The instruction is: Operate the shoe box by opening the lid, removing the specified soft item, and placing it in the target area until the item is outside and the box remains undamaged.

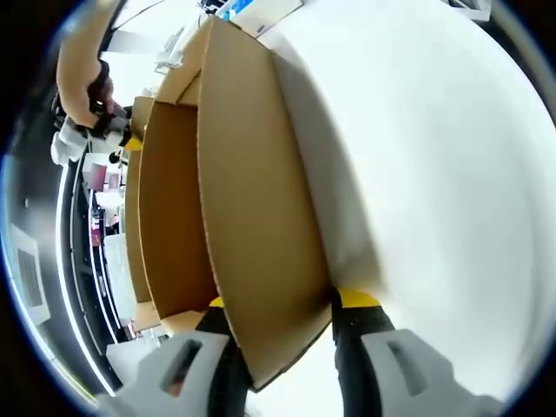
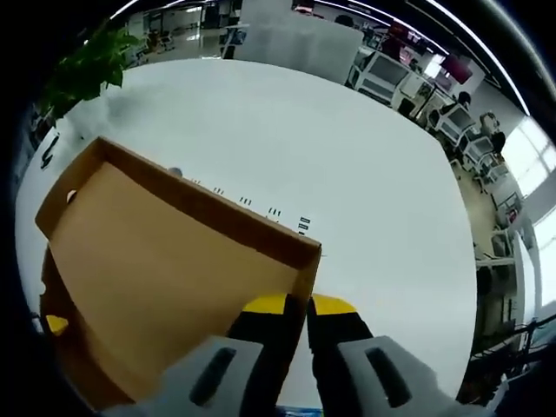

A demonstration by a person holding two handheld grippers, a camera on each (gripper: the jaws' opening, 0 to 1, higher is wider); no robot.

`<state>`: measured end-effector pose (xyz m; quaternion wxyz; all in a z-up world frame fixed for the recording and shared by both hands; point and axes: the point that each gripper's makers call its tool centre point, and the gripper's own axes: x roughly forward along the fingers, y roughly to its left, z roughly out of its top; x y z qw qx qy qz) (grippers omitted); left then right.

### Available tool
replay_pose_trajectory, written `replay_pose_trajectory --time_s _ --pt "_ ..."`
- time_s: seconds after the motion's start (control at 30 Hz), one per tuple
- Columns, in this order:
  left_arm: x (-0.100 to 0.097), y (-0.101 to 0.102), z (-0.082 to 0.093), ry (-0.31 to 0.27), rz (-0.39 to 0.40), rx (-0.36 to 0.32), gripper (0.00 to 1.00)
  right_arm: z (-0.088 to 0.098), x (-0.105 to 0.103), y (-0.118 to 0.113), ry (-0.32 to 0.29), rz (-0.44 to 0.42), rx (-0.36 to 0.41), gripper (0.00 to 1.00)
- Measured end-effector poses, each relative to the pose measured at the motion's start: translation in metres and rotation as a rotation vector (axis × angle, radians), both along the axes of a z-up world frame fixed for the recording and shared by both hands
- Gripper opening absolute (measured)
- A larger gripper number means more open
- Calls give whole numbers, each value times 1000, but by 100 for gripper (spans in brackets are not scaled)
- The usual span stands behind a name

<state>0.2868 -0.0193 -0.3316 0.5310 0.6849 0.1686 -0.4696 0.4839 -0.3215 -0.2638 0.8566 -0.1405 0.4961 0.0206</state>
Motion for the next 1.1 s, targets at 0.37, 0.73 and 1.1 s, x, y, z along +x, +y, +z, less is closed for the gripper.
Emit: replay_pose_trajectory --time_s 0.37,0.73,1.1 --pt "-1 0 0 -3 1 3 34 30 -7 2 -70 24 -8 6" --pt "-2 1 1 -6 -2 9 34 51 -20 1 -131 38 -15 6" --pt "-3 2 1 -9 -12 17 33 66 -37 3 -189 54 -31 6"
